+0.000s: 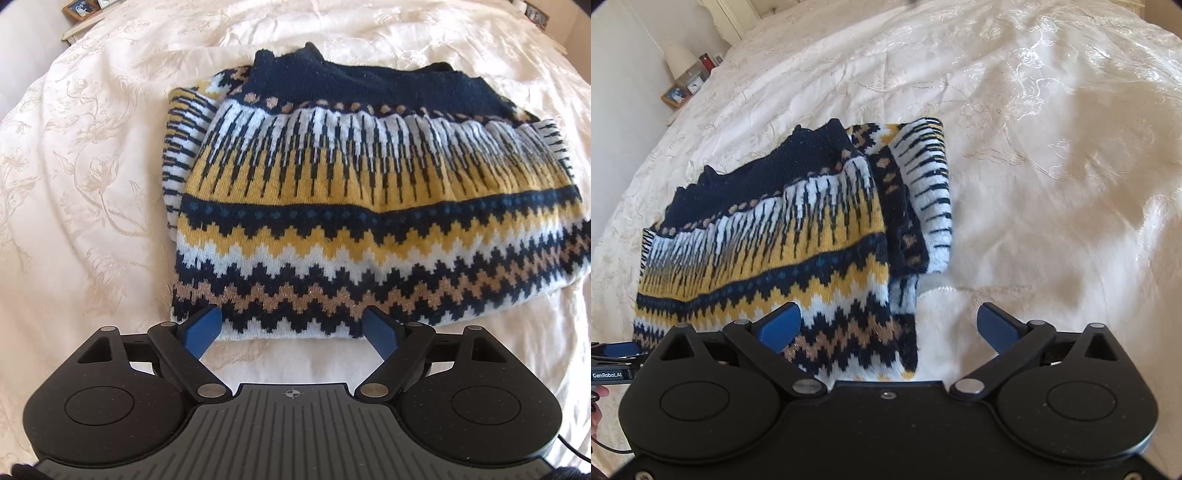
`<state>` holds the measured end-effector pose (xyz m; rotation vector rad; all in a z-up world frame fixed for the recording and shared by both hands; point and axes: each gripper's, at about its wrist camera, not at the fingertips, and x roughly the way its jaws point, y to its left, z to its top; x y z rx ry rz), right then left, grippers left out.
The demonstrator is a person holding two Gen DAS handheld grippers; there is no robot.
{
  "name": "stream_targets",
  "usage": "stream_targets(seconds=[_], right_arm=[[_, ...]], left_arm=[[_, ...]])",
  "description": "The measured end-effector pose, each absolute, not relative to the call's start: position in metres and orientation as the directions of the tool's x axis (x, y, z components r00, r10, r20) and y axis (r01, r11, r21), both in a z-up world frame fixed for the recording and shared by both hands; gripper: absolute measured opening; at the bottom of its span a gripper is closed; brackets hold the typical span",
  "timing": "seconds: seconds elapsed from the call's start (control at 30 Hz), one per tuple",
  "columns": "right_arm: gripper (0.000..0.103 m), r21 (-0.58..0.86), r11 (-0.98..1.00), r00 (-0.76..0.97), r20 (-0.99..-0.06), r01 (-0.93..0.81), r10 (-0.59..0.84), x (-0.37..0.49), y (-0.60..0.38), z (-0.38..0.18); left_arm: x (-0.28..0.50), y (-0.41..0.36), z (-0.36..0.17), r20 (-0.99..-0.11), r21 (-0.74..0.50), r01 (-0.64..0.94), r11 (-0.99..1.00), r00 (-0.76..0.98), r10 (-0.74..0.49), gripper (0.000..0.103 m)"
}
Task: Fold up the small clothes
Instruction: 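Open both grippers and press the folded sweater flat, then grasp the sweater side with the right gripper and fold it over the body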
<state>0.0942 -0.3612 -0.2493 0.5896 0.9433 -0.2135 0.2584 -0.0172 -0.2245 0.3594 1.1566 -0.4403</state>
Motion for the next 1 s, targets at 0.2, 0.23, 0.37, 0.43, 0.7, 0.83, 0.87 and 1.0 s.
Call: stream_targets(seconds=[0.2, 0.23, 0.37, 0.43, 0.7, 0.83, 0.87, 1.0], right_arm=[[0.102, 0.449, 0.798, 0.589, -0.794, 0.402, 0.15, 0.12, -0.376, -0.26], [0.102, 0.467, 0.788, 0.581, -0.795, 0.402, 0.175, 0.125, -0.378, -0.265], [0.102, 0.516, 0.759, 0.551, -0.795, 0.398, 0.251, 0.136, -0.383, -0.277], [0.102, 0.537, 0.749, 0.55, -0.787, 0.389, 0.279, 0.139, -0.384, -0.282], [0.103, 0.62, 0.69, 0.593, -0.732, 0.373, 0.337, 0.15, -0.391, -0.295], [0.103, 0.639, 0.68, 0.615, -0.711, 0.361, 0.342, 0.153, -0.393, -0.298], [0.103, 0.641, 0.679, 0.617, -0.708, 0.357, 0.343, 0.154, -0.393, -0.299], [0.097, 0.648, 0.677, 0.627, -0.698, 0.349, 0.345, 0.156, -0.398, -0.299]], left_arm=[[0.271, -0.044, -0.202, -0.905, 0.023, 0.511, 0.859, 0.375, -0.199, 0.083], [0.275, -0.05, -0.2, -0.903, 0.018, 0.508, 0.861, 0.377, -0.204, 0.083], [0.295, -0.085, -0.203, -0.901, -0.007, 0.504, 0.864, 0.371, -0.224, 0.083], [0.305, -0.103, -0.207, -0.901, -0.006, 0.512, 0.859, 0.369, -0.227, 0.083], [0.334, -0.153, -0.236, -0.92, 0.039, 0.549, 0.835, 0.346, -0.185, 0.083], [0.347, -0.161, -0.254, -0.936, 0.054, 0.541, 0.839, 0.321, -0.147, 0.083], [0.348, -0.162, -0.257, -0.937, 0.056, 0.541, 0.839, 0.318, -0.142, 0.084], [0.349, -0.168, -0.268, -0.941, 0.081, 0.557, 0.827, 0.316, -0.12, 0.087]])
